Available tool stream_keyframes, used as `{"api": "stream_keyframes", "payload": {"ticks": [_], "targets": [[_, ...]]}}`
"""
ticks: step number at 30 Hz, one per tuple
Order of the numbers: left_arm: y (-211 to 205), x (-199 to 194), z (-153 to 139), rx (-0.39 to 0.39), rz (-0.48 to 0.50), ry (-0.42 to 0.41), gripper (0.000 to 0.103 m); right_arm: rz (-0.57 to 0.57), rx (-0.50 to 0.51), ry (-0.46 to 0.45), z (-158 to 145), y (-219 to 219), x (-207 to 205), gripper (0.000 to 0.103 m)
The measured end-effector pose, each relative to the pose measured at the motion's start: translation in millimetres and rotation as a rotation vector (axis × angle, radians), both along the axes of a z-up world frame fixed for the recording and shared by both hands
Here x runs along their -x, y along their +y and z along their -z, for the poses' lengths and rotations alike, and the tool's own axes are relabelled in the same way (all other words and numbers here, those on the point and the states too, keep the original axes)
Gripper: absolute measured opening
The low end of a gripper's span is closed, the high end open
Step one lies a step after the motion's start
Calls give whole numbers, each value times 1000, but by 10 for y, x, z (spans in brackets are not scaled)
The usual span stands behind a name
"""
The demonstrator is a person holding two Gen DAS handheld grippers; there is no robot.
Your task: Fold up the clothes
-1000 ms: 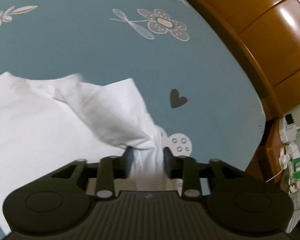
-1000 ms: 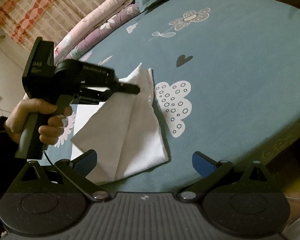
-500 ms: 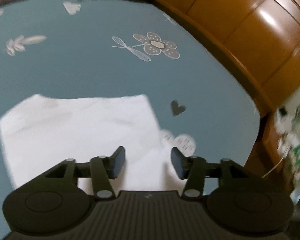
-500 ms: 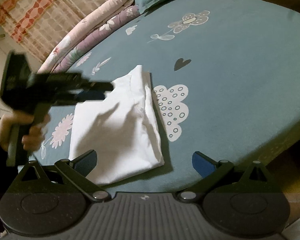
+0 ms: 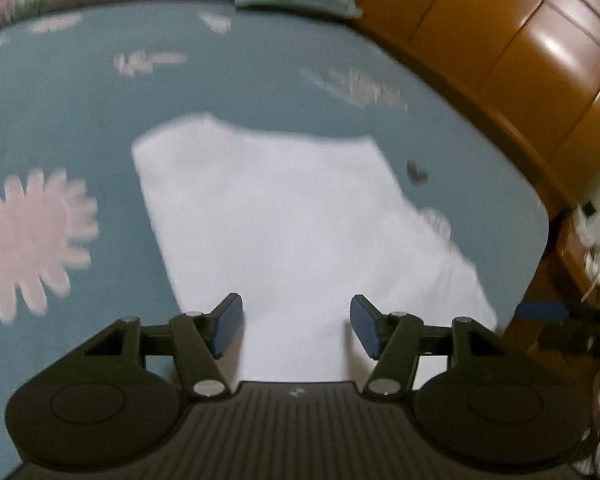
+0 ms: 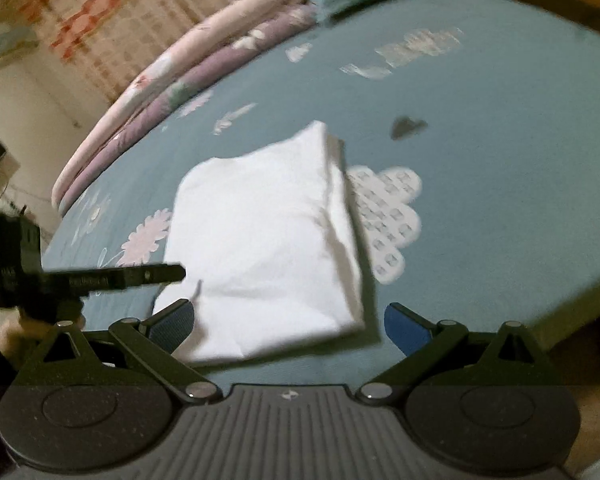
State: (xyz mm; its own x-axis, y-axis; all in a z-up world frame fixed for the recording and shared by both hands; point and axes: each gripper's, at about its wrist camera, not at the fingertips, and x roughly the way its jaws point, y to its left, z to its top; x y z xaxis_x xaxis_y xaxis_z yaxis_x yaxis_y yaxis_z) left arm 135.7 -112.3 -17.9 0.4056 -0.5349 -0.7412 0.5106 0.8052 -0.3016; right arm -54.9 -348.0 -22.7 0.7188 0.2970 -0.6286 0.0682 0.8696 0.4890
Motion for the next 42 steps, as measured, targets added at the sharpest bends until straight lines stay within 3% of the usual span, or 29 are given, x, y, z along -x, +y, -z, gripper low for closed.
{"api": "stream_keyframes", "payload": {"ticks": [4, 8, 11, 16, 20, 25, 33, 36, 39, 42], "targets": [[-131, -229, -141, 16, 15, -58, 62, -81, 56, -65, -15, 214, -261, 103], [-372, -462, -56, -47, 14, -117, 62, -132, 106, -81, 97, 396, -588, 103], [-457, -632, 86, -79, -8, -103, 62, -127, 136, -27, 250, 416, -770, 103], [-428, -880, 301, -131, -68, -91, 62, -148, 147, -44, 321, 355, -664, 103], [-377, -989, 289, -102, -101, -59, 62, -115, 161, -40, 263, 346, -591, 103], [-364, -766, 125, -78, -51, -81, 62, -147, 245, -76, 193, 393, -657, 103], [-280, -140, -141, -11, 16, -26, 68, -130, 224, -63, 267, 348, -691, 103], [-272, -9, -70, 8, 20, 33, 69, -130, 227, -67, 278, 364, -693, 103], [-292, -24, 159, -49, -11, 123, 69, -127, 224, -69, 285, 358, -688, 103], [-259, -4, 137, -31, -45, 126, 69, -119, 244, -58, 265, 344, -657, 103]]}}
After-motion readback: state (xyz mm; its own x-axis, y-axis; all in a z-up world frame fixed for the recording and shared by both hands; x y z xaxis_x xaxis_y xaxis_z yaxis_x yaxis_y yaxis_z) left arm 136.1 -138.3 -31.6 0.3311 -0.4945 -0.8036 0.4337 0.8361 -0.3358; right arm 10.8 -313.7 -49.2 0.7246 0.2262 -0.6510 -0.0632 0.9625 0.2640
